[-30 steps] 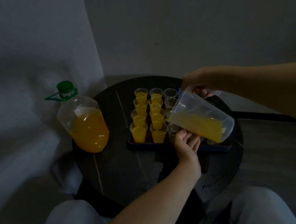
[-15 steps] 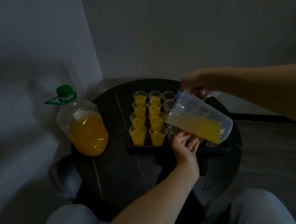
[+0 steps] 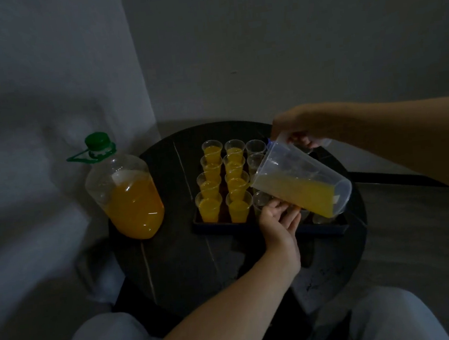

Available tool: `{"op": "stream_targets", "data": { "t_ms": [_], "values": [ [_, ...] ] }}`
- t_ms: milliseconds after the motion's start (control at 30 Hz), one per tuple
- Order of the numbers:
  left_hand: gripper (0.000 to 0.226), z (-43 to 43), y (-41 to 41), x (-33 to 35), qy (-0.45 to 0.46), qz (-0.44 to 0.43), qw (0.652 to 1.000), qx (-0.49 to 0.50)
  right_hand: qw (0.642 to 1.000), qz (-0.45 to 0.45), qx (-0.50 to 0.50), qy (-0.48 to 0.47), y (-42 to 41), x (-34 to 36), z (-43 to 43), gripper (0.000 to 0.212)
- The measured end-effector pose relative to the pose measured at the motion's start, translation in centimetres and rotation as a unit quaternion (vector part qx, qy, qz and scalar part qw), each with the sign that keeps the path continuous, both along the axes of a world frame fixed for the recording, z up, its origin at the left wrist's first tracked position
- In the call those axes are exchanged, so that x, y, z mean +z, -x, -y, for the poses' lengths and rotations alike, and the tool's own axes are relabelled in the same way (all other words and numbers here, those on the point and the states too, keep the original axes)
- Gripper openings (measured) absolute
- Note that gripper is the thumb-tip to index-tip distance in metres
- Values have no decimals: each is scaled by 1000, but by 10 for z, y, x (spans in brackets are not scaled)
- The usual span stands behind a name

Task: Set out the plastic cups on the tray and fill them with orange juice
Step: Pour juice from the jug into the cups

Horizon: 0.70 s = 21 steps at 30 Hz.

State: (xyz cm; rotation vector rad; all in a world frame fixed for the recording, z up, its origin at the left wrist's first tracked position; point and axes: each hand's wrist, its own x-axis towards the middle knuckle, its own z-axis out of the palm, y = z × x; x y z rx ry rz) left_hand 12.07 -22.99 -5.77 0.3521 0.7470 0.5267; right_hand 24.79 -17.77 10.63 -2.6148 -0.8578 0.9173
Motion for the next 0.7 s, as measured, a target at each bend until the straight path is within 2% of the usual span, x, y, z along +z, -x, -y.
{"op": "stream_targets", "data": {
  "t_ms": [333, 533, 700],
  "values": [
    [39, 3, 4, -6, -5, -1, 1000, -1, 999, -23, 33, -13, 1, -7, 1, 16],
    [39, 3, 4, -5, -6, -3, 1000, 0, 999, 0, 47, -6, 6, -2, 2, 21],
    [38, -3, 2, -4, -3, -7, 1000, 11, 999, -23, 8, -43, 4, -5, 3, 14]
  ]
}}
